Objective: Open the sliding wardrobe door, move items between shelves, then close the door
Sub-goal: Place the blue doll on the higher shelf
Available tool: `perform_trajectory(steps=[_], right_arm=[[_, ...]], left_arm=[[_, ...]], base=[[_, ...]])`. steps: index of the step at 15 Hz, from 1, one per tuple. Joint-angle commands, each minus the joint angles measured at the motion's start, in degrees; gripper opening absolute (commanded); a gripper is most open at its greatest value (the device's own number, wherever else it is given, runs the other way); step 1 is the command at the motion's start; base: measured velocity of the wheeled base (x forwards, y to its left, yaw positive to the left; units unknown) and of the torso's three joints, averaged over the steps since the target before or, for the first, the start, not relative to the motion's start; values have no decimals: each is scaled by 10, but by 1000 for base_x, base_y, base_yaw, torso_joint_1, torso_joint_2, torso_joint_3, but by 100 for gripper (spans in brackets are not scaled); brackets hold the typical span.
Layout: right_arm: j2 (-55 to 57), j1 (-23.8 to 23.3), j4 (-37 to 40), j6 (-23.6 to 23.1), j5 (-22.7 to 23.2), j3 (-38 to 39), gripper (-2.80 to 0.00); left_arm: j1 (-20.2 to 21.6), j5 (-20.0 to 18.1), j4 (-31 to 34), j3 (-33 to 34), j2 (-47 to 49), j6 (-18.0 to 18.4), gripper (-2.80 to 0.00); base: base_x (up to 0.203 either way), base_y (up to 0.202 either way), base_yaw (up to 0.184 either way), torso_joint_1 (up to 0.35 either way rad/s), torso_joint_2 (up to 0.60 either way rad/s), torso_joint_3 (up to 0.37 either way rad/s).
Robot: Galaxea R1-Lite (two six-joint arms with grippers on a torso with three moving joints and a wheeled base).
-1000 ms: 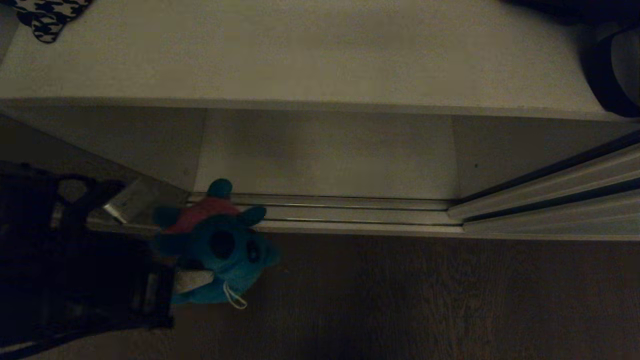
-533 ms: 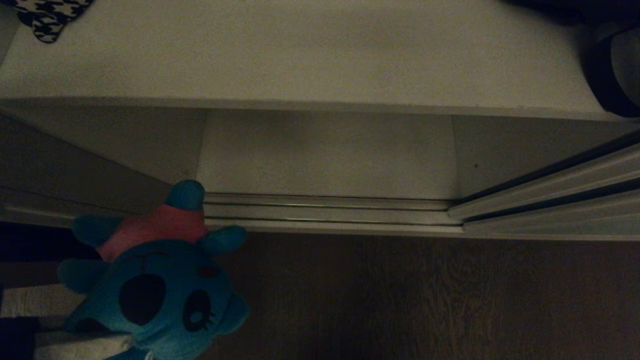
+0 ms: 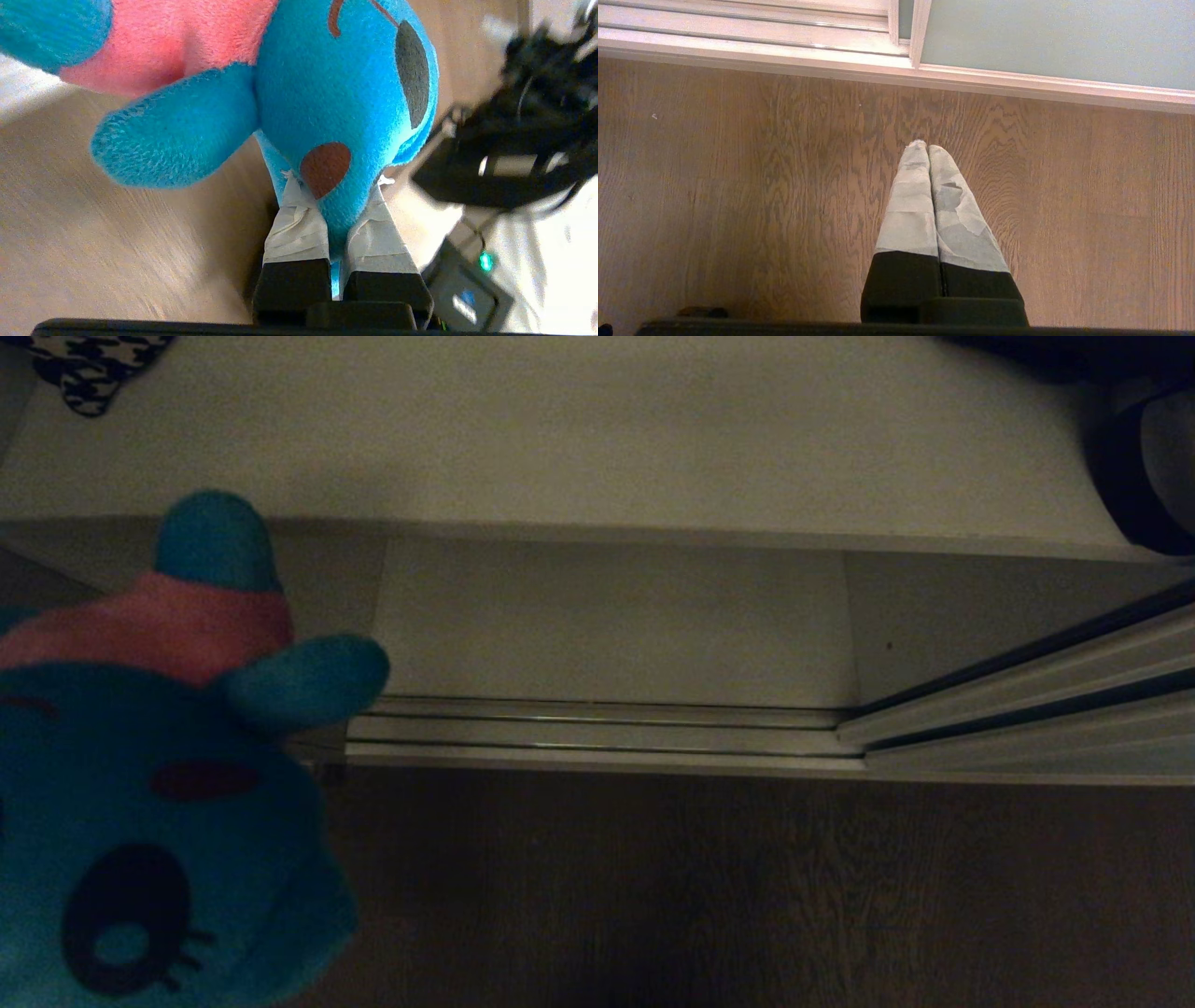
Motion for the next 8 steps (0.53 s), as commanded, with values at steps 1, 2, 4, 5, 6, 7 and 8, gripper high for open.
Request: perform_trajectory(steps=[1,2,4,5,6,7,8], right_arm=[[-2,1,0,0,0,0,-280],[-2,0,0,0,0,0,-280],[-2,0,0,0,0,0,-280],[-2,1,0,0,0,0,-280],[-2,0,0,0,0,0,-280],[-2,0,0,0,0,0,-280],[-2,0,0,0,0,0,-280]], left_arm=[[0,0,0,-51,46,0,-280],[1,1,-2,-77,72,1,-280],[0,3,-13,-138,134,0,-280],[0,4,-21,-172,167,0,-280],[0,6,-31,-213,204,-1,-280],[-2,11,-41,-257,237,-1,-280],[-7,16,-48,-303,268,-2,-280]], base=[[0,0,0,0,0,0],[0,0,0,0,0,0],[0,0,0,0,0,0],[0,0,0,0,0,0],[0,0,0,0,0,0],[0,0,0,0,0,0],[0,0,0,0,0,0]])
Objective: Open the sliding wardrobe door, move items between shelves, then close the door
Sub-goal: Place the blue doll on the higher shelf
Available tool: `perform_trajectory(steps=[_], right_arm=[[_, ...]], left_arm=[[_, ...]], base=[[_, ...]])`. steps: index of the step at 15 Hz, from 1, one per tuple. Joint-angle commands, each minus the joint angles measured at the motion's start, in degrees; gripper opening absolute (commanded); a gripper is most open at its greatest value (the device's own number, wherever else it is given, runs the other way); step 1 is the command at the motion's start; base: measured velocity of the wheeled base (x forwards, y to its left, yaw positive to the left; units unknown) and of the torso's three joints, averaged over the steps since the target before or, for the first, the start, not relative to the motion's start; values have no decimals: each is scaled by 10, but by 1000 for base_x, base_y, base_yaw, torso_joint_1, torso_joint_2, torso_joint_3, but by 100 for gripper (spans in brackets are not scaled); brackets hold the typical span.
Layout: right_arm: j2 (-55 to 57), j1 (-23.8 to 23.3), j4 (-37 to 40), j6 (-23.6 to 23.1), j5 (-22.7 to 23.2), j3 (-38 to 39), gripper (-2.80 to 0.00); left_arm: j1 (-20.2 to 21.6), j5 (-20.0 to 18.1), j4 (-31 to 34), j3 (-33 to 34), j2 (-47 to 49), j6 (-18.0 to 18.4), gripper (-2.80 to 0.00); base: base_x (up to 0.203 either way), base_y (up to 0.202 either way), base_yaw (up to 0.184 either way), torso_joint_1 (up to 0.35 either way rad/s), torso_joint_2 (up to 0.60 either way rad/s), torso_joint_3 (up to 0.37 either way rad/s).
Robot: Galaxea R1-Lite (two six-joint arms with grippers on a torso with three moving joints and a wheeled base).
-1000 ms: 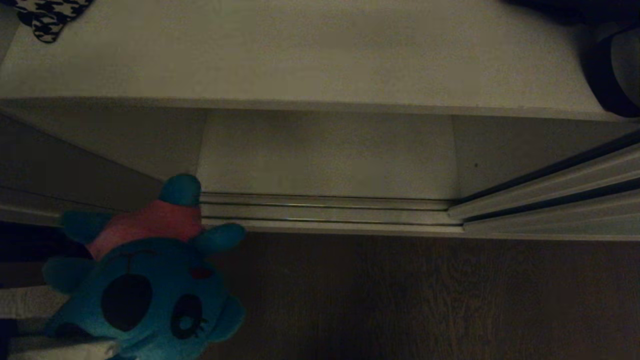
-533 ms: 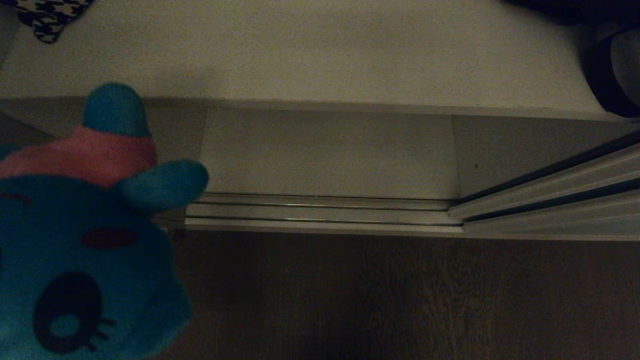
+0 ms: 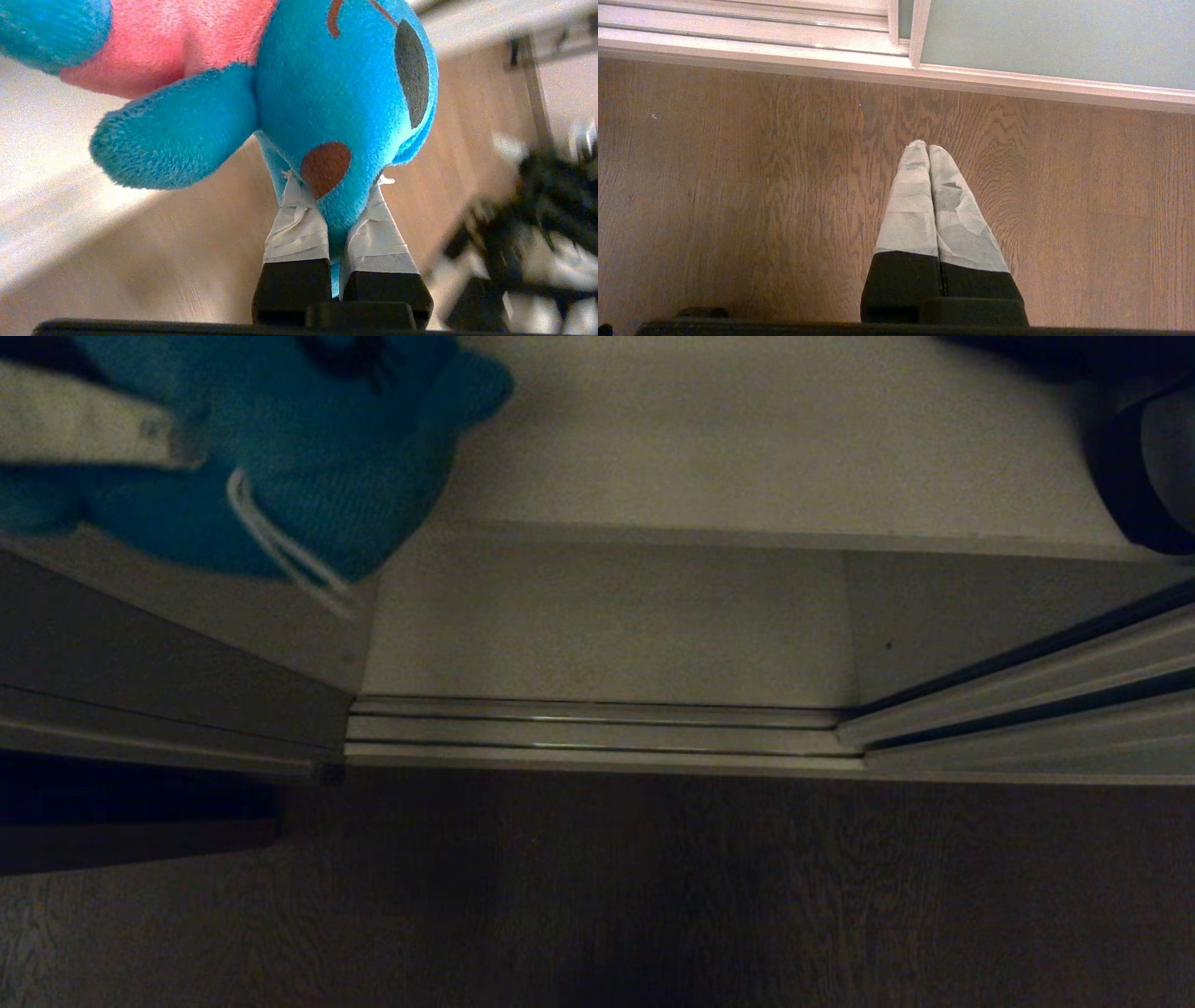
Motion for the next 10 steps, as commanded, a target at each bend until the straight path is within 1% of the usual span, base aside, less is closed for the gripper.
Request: perform_trajectory(steps=[1,2,3,4,5,6,8,9,10], right_arm=[[-2,0,0,0,0,0,-280],[-2,1,0,0,0,0,-280],[-2,0,0,0,0,0,-280],[-2,0,0,0,0,0,-280],[-2,0,0,0,0,0,-280],[-2,0,0,0,0,0,-280],[-2,1,0,0,0,0,-280],[-2,1,0,0,0,0,-280],[-2,1,0,0,0,0,-280]], left_arm=[[-11,6,-4,-85,96,0,-280],[-26,19,-23,-110,124,2,-280],[-46,40,-75,-116,143,2,-280],[-68,76,-132,-118,168,2,-280],[-85,116,-172,-119,191,4,-280],[-98,138,-206,-119,210,4,-280],[-106,149,-229,-116,233,-3,-280],[-107,153,-251,-115,243,-10,-280],[-107,156,-288,-111,249,-19,-280]], base=[[0,0,0,0,0,0],[0,0,0,0,0,0],[0,0,0,0,0,0],[0,0,0,0,0,0],[0,0,0,0,0,0],[0,0,0,0,0,0],[0,0,0,0,0,0],[0,0,0,0,0,0],[0,0,0,0,0,0]])
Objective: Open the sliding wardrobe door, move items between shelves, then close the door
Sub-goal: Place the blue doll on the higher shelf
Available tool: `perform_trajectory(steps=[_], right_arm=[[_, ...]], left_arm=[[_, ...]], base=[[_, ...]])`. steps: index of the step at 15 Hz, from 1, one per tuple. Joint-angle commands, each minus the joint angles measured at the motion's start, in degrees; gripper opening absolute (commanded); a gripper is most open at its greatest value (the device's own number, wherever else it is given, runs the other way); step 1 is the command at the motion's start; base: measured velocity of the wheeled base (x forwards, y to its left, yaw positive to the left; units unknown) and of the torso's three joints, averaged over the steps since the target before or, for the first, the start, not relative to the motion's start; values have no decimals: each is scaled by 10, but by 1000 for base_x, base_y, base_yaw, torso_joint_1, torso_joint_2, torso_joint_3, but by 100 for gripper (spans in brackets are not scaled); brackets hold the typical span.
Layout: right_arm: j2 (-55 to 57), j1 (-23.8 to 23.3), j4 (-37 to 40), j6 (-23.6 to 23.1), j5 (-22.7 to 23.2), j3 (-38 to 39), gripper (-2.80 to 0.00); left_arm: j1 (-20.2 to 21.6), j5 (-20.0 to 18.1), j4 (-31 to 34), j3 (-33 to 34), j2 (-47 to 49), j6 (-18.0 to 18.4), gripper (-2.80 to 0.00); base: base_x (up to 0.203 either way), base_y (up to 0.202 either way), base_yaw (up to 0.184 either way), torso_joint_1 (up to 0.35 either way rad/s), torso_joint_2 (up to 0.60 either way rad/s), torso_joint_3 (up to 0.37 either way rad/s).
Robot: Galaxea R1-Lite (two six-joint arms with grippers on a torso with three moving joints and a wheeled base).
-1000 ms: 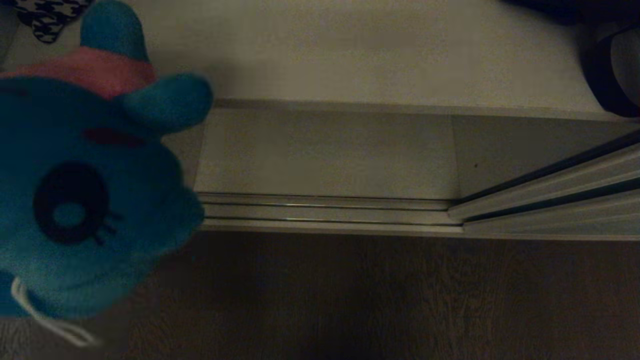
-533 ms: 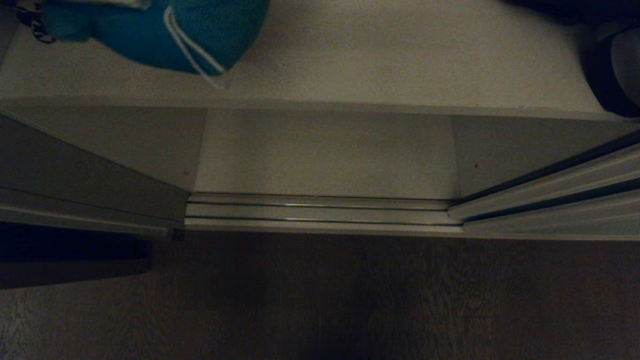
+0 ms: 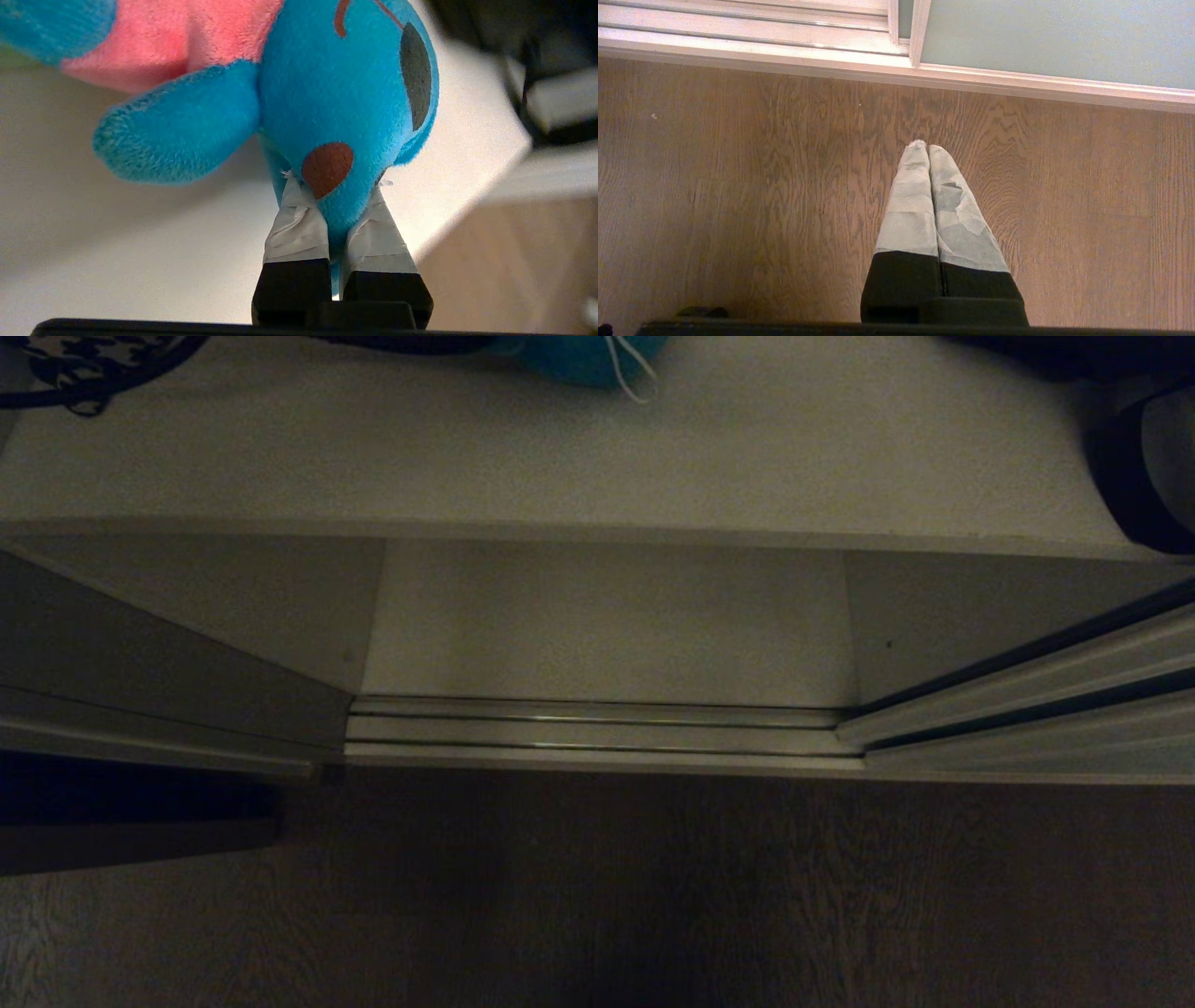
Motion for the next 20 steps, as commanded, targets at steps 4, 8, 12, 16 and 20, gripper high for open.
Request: perform_trajectory(steps=[4,8,12,16,20], right_arm=[[-2,1,0,0,0,0,-280],[-2,1,0,0,0,0,-280],[-2,0,0,0,0,0,-280],[-2,1,0,-1,0,0,-280],[-2,0,0,0,0,0,-280]], left_arm=[[-3,0,-127,32,41,-28,-280],[-52,-2,-129,41,30,-20,-280],[-95,6,-131,46,25,-1,-280],[-93,67,-199,34,81,9,-280],[-87,130,-261,9,118,11,-280]], base=[[0,0,0,0,0,0],[0,0,0,0,0,0],[0,0,0,0,0,0],[0,0,0,0,0,0],[0,0,0,0,0,0]])
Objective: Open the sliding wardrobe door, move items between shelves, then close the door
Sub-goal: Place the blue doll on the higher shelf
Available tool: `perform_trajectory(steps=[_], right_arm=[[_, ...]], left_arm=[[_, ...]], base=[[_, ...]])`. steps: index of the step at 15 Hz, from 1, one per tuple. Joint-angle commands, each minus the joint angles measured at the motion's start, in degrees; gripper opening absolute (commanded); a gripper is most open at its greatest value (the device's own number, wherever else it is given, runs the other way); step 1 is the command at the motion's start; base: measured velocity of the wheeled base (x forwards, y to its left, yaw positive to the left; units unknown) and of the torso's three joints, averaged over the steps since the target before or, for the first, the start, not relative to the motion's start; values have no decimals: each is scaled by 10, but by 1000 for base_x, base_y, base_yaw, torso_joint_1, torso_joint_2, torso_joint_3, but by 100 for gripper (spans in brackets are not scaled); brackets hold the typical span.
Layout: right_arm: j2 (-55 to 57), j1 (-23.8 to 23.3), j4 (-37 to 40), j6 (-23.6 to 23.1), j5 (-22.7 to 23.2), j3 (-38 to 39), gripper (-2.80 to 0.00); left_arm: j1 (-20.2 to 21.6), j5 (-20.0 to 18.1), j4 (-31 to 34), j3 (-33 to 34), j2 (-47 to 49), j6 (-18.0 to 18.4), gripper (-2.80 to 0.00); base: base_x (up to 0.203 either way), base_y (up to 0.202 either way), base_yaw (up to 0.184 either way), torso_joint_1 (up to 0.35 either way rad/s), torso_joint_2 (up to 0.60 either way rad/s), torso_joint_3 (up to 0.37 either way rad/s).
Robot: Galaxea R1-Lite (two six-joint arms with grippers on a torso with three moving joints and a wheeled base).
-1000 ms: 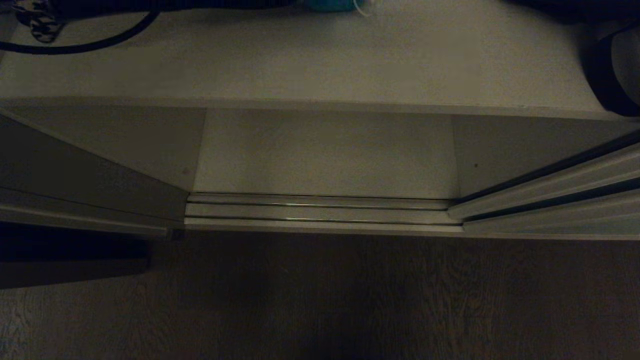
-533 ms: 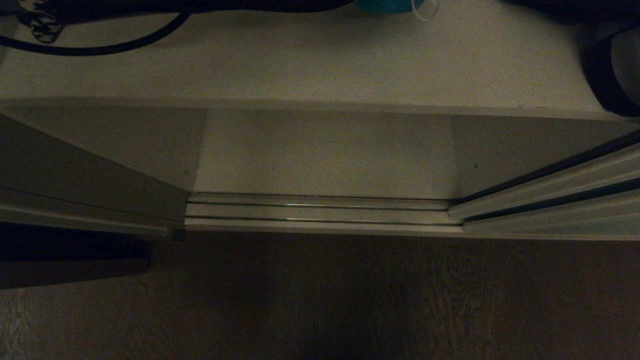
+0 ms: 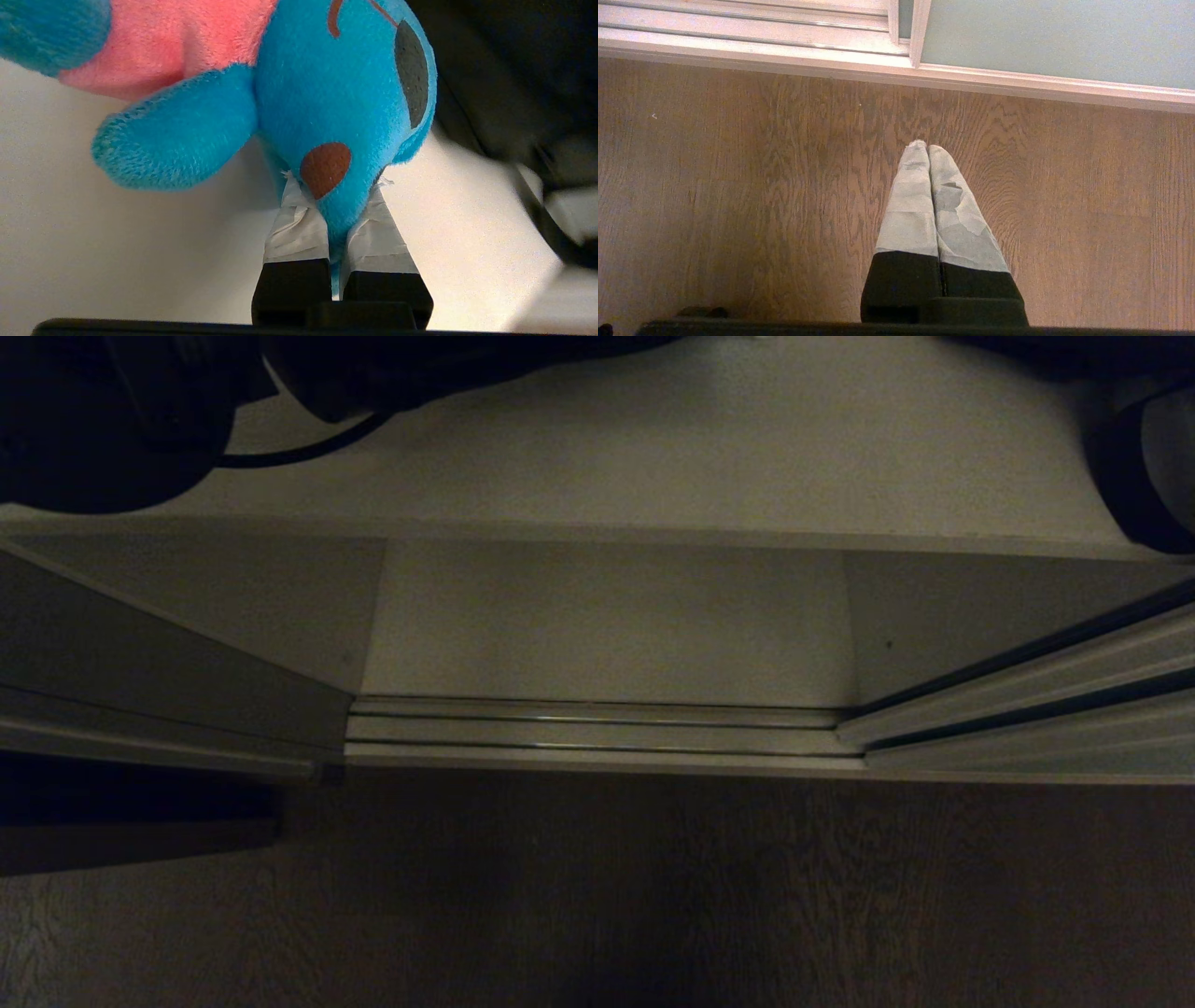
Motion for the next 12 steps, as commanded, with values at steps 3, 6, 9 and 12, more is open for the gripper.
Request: perform_trajectory(steps=[3,6,9,12], right_arm=[[-2,1,0,0,0,0,-280],[-2,0,0,0,0,0,-280],[-2,1,0,0,0,0,-280],[-2,0,0,0,0,0,-280]], left_arm=[[9,7,-18,-9,25,0,-280],[12,17,-18,-10,30,0,0],[17,16,-20,-14,20,-2,0],[17,13,-12,-13,-15,2,0]], base=[[0,0,0,0,0,0],[0,0,0,0,0,0],[0,0,0,0,0,0],[0,0,0,0,0,0]])
